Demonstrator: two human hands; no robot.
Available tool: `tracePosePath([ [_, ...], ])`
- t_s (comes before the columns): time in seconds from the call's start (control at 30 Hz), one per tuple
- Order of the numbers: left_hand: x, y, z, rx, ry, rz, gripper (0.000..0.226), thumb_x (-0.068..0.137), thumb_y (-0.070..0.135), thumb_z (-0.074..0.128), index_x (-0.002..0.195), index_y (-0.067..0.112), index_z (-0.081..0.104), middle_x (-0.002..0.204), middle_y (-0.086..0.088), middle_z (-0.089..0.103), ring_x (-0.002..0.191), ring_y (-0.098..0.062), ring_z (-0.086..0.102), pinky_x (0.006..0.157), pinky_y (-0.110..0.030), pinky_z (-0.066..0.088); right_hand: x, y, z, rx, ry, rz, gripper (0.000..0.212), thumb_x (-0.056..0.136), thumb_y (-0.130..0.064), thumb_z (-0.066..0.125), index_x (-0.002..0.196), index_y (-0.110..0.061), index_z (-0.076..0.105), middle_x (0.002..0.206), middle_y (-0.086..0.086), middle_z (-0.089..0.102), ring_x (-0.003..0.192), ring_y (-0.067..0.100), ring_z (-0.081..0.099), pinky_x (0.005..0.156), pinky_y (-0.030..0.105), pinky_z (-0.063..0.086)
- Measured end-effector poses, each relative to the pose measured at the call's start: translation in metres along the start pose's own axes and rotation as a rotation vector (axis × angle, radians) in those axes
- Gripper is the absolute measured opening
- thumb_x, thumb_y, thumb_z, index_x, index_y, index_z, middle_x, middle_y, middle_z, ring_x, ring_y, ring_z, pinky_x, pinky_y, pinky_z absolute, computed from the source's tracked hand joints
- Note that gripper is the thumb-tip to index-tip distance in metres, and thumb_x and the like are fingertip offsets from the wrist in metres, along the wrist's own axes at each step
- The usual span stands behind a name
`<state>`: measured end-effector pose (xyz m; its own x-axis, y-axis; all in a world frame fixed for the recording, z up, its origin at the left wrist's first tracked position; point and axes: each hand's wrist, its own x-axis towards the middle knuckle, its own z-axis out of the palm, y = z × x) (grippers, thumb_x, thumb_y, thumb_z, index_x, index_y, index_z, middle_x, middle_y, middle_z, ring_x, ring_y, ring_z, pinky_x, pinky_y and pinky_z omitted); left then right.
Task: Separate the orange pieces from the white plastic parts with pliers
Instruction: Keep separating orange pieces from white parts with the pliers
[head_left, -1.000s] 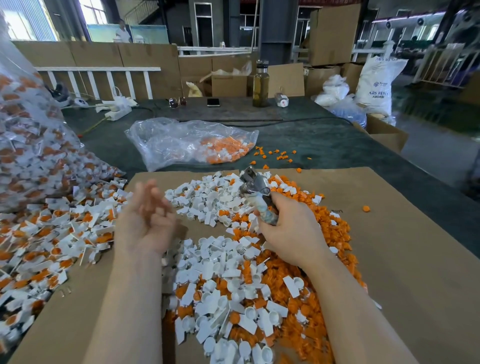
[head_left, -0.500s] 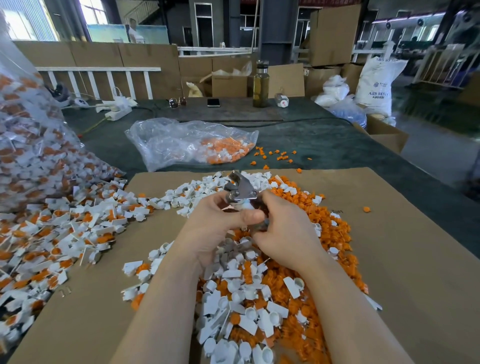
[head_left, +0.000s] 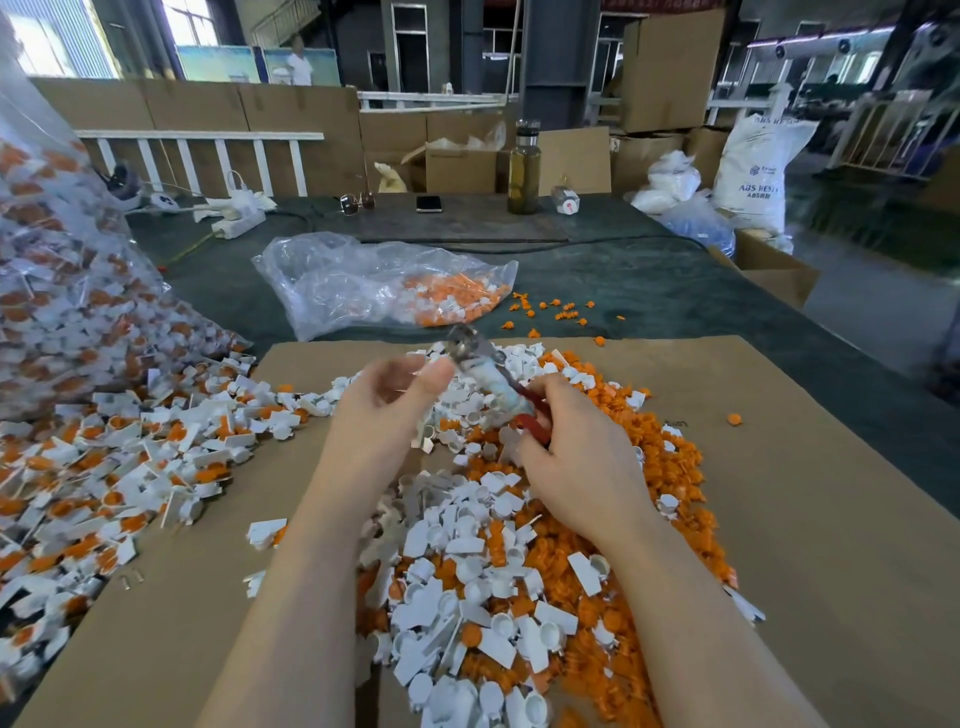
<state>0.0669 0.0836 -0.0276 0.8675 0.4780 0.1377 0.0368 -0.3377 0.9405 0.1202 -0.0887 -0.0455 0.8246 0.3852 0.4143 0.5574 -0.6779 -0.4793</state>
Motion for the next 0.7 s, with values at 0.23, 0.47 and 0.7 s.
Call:
tracePosePath([
  [0.23,0.018,-0.025,-0.006,0.78,0.025,-0.201,0.05,0.101,0.028,0.046,0.147,0.01,0.036,0.152,-0.013,0.041,0.14,-0.036,0.033,0.112,-0.05,0.029,0.009,0.011,0.001,0.097,0.083,0.232,0.014,0.092,-0.028,0.06,0.104,-0.022,0.055,0.085,-0.014,0.054,0.077,0.007,0.053,0.056,0.015,0.036],
  [0.47,0.016,-0.025,-0.006,0.773,-0.049,-0.179,0.051,0.092,0.008,0.048,0.142,0.021,0.045,0.145,-0.009,0.048,0.134,-0.034,0.039,0.109,-0.046,0.03,0.011,0.016,0.001,0.029,0.035,0.326,0.028,0.09,-0.02,0.059,0.116,-0.011,0.06,0.08,-0.007,0.052,0.075,0.013,0.058,0.055,0.021,0.043],
  [0.7,0.015,-0.023,-0.006,0.743,-0.066,-0.158,0.053,0.091,0.004,0.049,0.141,0.02,0.041,0.142,-0.012,0.048,0.126,-0.033,0.047,0.105,-0.047,0.04,0.011,0.019,0.0,-0.017,-0.036,0.375,0.009,0.088,-0.019,0.058,0.09,-0.02,0.05,0.074,-0.004,0.053,0.067,0.013,0.055,0.051,0.025,0.039],
])
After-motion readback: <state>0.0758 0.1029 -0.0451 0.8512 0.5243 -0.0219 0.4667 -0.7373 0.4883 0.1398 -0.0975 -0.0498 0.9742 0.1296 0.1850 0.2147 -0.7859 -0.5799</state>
